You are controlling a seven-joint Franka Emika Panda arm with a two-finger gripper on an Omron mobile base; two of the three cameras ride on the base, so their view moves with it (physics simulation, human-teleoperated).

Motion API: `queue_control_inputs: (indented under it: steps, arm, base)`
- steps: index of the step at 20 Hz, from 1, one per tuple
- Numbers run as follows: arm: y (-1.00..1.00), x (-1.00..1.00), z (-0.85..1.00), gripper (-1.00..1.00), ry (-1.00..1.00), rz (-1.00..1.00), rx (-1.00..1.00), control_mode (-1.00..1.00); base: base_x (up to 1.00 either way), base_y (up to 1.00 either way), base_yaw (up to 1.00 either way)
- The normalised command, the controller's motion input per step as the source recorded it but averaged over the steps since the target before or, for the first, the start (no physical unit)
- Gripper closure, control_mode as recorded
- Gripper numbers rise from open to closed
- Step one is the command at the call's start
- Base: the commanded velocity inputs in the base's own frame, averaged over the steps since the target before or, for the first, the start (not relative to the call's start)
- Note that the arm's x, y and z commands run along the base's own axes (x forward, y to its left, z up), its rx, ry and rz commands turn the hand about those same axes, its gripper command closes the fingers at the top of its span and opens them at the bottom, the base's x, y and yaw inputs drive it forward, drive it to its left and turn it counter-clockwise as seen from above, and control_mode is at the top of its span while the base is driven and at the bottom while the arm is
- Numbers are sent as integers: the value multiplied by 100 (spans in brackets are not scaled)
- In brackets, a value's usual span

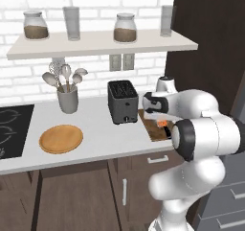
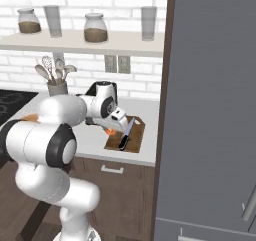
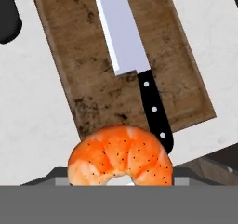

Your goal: Pick up the knife from the drawer and place it on the cutting board. Then place the meat from the plate to the cutting board.

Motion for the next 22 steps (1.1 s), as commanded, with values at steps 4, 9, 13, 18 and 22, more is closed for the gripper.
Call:
queue_control_inputs:
  steps: [4,9,13,18,22]
  arm:
    - [-12,34,-39,100,0,0,0,-100]
    - [-12,49,-21,100,0,0,0,-100]
    - [-1,52,-4,100,0,0,0,-100]
    - [0,13,-1,100,0,0,0,-100]
    - [0,0,0,100,0,0,0,-100]
  base:
    - [0,0,0]
    - [0,0,0]
    - [0,0,0]
    - [0,0,0]
    - [0,0,0]
